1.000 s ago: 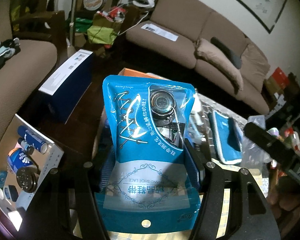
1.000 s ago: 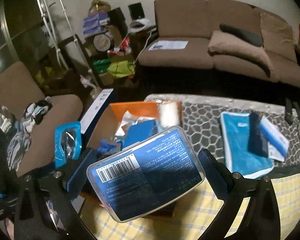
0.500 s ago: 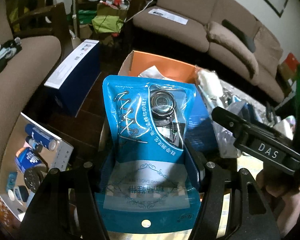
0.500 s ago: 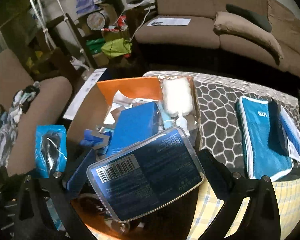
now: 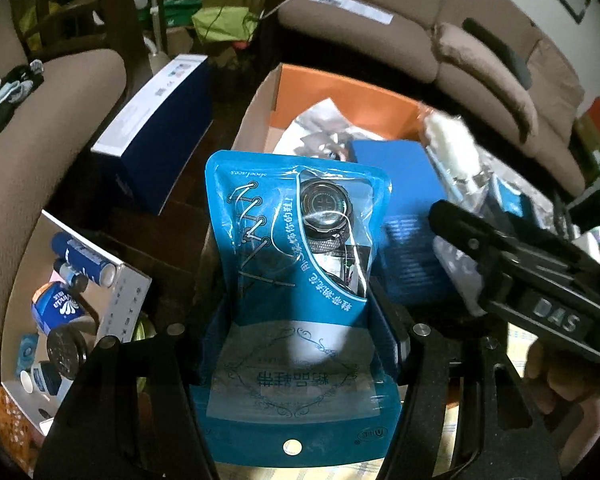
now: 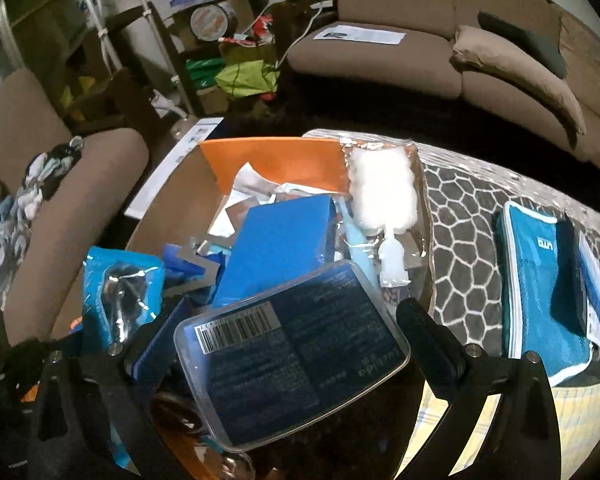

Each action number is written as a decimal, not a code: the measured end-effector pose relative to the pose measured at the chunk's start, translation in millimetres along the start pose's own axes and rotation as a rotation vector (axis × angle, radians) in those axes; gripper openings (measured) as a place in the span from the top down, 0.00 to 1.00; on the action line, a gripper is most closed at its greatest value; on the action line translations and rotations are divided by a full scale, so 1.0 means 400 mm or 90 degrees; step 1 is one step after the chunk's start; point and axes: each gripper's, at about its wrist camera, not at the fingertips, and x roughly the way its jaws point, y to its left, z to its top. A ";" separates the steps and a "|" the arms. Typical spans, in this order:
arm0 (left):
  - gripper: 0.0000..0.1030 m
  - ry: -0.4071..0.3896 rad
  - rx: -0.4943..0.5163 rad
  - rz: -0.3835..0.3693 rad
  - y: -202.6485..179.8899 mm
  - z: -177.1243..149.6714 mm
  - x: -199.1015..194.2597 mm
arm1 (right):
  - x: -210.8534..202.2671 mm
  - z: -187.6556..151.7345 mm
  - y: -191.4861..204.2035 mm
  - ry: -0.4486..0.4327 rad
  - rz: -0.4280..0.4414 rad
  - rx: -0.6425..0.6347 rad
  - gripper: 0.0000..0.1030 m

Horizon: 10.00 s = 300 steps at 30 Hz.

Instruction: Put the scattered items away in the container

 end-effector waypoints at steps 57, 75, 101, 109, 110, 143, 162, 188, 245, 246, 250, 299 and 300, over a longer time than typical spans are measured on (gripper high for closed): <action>0.28 0.040 -0.015 0.007 0.020 0.030 0.041 | -0.128 -0.133 -0.168 0.061 0.057 0.067 0.70; 0.18 0.003 -0.094 -0.138 0.074 0.052 -0.065 | -0.125 -0.160 -0.128 0.070 0.049 0.032 0.70; 0.18 -0.012 0.020 -0.109 -0.080 -0.012 -0.091 | -0.026 -0.156 -0.575 0.041 -0.404 0.002 0.18; 0.18 -0.040 0.041 -0.102 -0.088 -0.002 -0.104 | 0.056 -0.162 -0.631 0.027 -0.453 -0.017 0.96; 0.18 -0.040 0.040 -0.104 -0.089 -0.001 -0.103 | 0.032 -0.175 -0.619 0.001 -0.437 -0.026 0.97; 0.20 0.316 0.255 -0.144 -0.423 -0.404 0.119 | -0.301 -0.617 -0.645 0.006 -0.066 0.417 0.33; 0.75 0.289 0.139 -0.188 -0.386 -0.367 0.154 | -0.240 -0.621 -0.647 -0.024 0.095 0.404 0.82; 0.36 0.285 0.090 -0.195 -0.392 -0.358 0.132 | -0.254 -0.608 -0.530 0.045 0.141 0.273 0.84; 0.95 0.048 0.116 -0.251 -0.345 -0.222 -0.067 | -0.449 -0.463 -0.341 -0.121 0.085 0.154 0.95; 0.95 0.043 0.117 -0.252 -0.341 -0.221 -0.075 | -0.451 -0.462 -0.339 -0.124 0.084 0.153 0.95; 0.95 0.025 0.126 -0.260 -0.335 -0.210 -0.096 | -0.466 -0.454 -0.331 -0.137 0.080 0.150 0.95; 0.99 -0.067 -0.118 -0.072 0.134 0.082 -0.092 | -0.172 -0.134 -0.015 0.060 0.166 -0.030 0.96; 0.96 -0.059 -0.108 -0.064 0.128 0.082 -0.089 | -0.174 -0.160 -0.002 0.077 0.179 -0.042 0.96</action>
